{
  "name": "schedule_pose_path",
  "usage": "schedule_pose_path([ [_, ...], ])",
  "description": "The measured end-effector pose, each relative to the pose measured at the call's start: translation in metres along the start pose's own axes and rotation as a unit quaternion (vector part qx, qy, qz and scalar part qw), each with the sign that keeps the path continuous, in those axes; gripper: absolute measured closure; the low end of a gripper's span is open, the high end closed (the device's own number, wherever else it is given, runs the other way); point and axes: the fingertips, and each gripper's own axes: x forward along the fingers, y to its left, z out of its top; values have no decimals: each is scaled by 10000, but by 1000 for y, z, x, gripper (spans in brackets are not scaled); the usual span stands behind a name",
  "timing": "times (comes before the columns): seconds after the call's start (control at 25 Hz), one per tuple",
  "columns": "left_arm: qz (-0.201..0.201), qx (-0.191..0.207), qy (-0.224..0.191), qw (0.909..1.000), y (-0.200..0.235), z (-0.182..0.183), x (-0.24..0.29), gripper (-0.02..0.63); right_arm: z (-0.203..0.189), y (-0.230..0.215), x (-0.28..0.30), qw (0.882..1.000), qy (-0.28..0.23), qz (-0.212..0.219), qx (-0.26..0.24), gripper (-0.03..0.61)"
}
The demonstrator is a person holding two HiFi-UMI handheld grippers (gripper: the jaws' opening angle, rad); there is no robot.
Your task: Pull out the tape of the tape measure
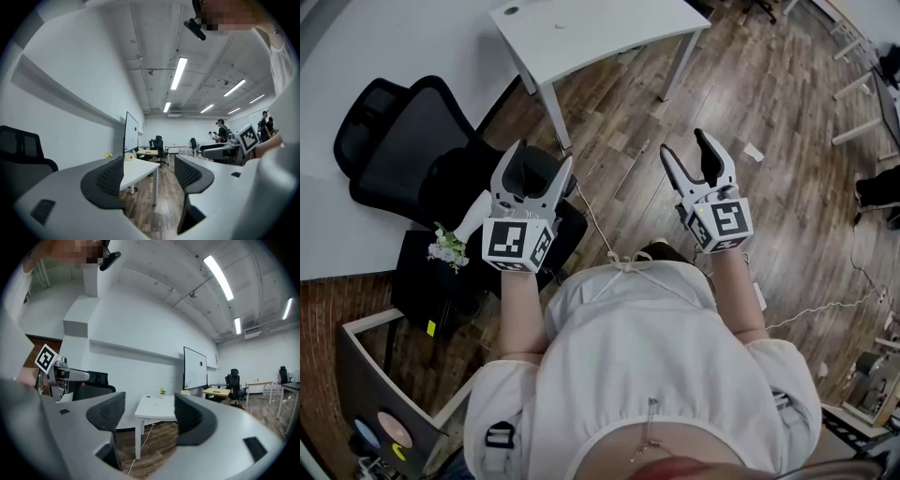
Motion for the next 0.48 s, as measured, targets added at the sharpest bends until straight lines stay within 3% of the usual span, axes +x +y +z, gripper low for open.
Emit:
schedule_pose_path([
  [0.04,30,26,36,10000,0,-2,4,279,-1,-8,4,10000,-14,-31,33,229],
  [0.12,88,101,159,9998,0,-6,13,272,-4,-23,11,9999,-9,-103,3,195],
  [0.48,548,95,470,9973,2,-14,88,270,-18,-96,77,9995,40,314,88,158],
])
